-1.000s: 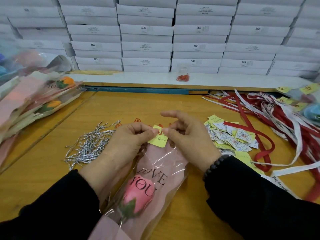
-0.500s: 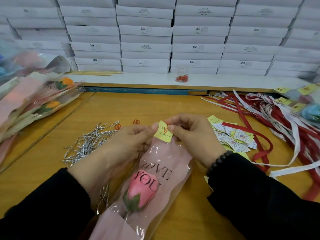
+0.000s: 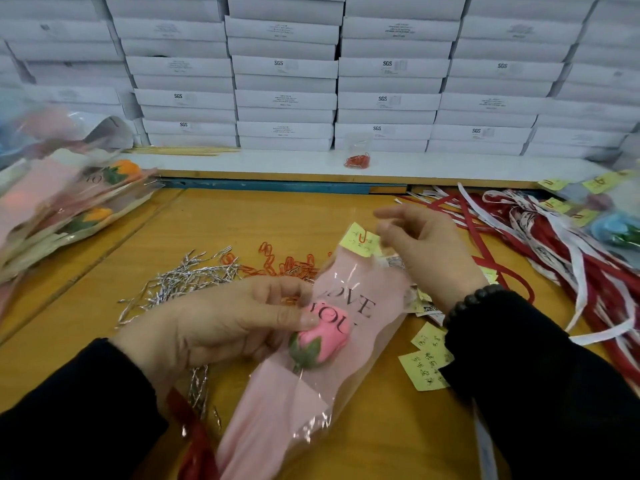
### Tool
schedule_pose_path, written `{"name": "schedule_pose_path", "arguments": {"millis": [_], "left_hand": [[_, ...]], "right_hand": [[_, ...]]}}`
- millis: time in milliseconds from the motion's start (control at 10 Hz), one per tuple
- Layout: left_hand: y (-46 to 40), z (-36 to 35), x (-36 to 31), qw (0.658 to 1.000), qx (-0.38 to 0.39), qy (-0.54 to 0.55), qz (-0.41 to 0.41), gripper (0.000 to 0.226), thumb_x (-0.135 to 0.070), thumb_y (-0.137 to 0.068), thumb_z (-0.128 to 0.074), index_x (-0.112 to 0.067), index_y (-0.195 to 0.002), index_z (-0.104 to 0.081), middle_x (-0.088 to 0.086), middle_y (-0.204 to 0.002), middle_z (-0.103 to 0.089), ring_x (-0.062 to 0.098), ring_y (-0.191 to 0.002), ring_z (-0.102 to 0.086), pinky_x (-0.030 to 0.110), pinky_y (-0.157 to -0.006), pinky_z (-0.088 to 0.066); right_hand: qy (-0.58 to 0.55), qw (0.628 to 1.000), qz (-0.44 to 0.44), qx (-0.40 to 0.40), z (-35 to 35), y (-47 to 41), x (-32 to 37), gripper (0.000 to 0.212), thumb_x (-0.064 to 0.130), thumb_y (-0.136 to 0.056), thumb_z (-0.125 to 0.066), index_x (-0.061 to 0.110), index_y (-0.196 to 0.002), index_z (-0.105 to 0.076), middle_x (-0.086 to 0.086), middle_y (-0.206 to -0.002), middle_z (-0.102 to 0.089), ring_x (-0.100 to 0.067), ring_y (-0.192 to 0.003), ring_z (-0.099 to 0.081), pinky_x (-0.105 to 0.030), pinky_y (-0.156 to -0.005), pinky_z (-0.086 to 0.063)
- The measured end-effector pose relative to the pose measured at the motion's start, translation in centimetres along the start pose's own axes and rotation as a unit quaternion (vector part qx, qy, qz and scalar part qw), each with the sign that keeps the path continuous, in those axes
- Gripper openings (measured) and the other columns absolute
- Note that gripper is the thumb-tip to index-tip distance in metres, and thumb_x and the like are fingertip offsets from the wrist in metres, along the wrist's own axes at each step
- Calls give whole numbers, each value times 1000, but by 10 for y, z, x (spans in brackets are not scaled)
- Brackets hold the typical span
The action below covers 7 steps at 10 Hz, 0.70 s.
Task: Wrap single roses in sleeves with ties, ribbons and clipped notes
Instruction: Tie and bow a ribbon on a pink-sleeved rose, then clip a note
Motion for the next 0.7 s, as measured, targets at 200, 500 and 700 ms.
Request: {"name": "schedule_pose_path", "arguments": {"millis": [200, 500, 700], "left_hand": [[-5, 37, -10, 974, -175, 106, -95, 25, -9, -66, -63, 0, -90, -61, 14, -76, -71, 16, -54, -67, 20, -45, -54], [12, 109, -17, 927, -334, 51, -161, 56, -52, -57, -82, -16, -98, -70, 20, -106, -66, 27, -85, -62, 44, -85, -49], [24, 164, 2, 889, -385, 160, -189, 69, -59, -68, -74, -15, -119, -59, 7, -105, -66, 24, -87, -66, 42, -73, -53]], "right_hand": [[5, 996, 70, -60, 6, 10, 30, 12, 21, -93, -53, 19, -88, -63, 5, -80, -62, -1, -60, -52, -13, -53, -39], [54, 904, -9, 425, -85, 70, 44, 30, 29, -95, -51, 5, -79, -64, -9, -73, -71, -4, -29, -41, -12, -35, -33], [9, 885, -31, 464, -115, 99, 52, 34, 43, -91, -53, 10, -94, -61, -4, -74, -70, -4, -30, -41, -15, -39, -38]]}}
Point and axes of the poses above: each hand's wrist, its own y-axis away from the middle knuckle, its own z-axis out of the back of the hand, x = y × z, the point moved 7 cm from there along -y, towards the middle knuckle
